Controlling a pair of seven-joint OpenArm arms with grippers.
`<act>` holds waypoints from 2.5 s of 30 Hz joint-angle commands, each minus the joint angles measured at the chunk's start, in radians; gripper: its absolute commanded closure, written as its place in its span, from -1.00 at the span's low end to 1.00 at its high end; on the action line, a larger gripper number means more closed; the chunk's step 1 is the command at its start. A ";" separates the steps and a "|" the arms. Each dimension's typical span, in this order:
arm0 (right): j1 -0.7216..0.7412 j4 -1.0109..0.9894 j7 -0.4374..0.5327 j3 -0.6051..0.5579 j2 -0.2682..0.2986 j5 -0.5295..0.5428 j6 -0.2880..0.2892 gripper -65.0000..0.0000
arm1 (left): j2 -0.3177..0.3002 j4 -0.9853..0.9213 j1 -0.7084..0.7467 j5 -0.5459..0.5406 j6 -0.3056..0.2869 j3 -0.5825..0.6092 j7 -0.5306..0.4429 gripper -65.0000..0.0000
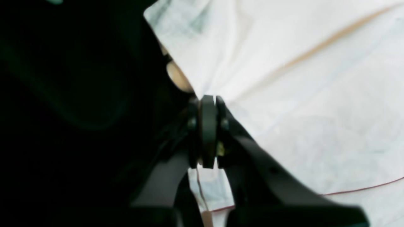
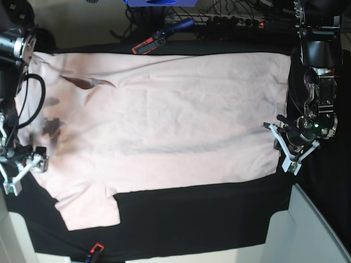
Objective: Fold the T-shirt properly
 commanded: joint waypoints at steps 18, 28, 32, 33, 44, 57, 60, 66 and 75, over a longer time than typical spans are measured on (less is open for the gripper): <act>0.260 -0.683 0.299 0.009 0.015 0.007 -0.003 -0.58 | -0.025 0.014 -0.020 -0.003 0.002 -0.098 -0.012 1.00; 0.255 -0.686 0.296 0.011 0.013 0.007 -0.016 0.86 | -0.028 0.014 -0.014 -0.001 -0.001 -0.115 -0.012 1.00; 0.249 -0.686 0.296 0.004 0.013 0.007 -0.058 1.00 | -0.024 0.014 -0.012 -0.001 -0.001 -0.113 -0.012 1.00; 0.249 -0.686 0.296 0.004 0.013 0.007 -0.058 1.00 | -0.024 0.014 -0.012 -0.001 -0.001 -0.113 -0.012 1.00; 0.248 -0.574 0.294 0.000 0.016 0.001 -0.064 -0.10 | -0.024 0.014 -0.009 -0.001 -0.001 -0.112 -0.011 1.00; 0.245 -0.680 0.291 0.011 -0.088 -0.182 -0.127 -0.63 | -0.025 0.012 -0.018 -0.001 -0.001 -0.112 -0.011 1.00; 0.243 -0.680 0.291 0.008 -0.091 -0.185 -0.227 -0.36 | -0.025 0.012 -0.018 -0.001 -0.001 -0.112 -0.011 1.00; 0.241 -0.680 0.291 0.009 -0.083 -0.183 -0.262 -0.14 | -0.027 0.012 -0.018 -0.001 -0.001 -0.112 -0.011 1.00; 0.240 -0.640 0.296 0.011 -0.080 -0.182 -0.260 0.88 | -0.027 0.012 -0.018 -0.001 -0.001 -0.112 -0.011 1.00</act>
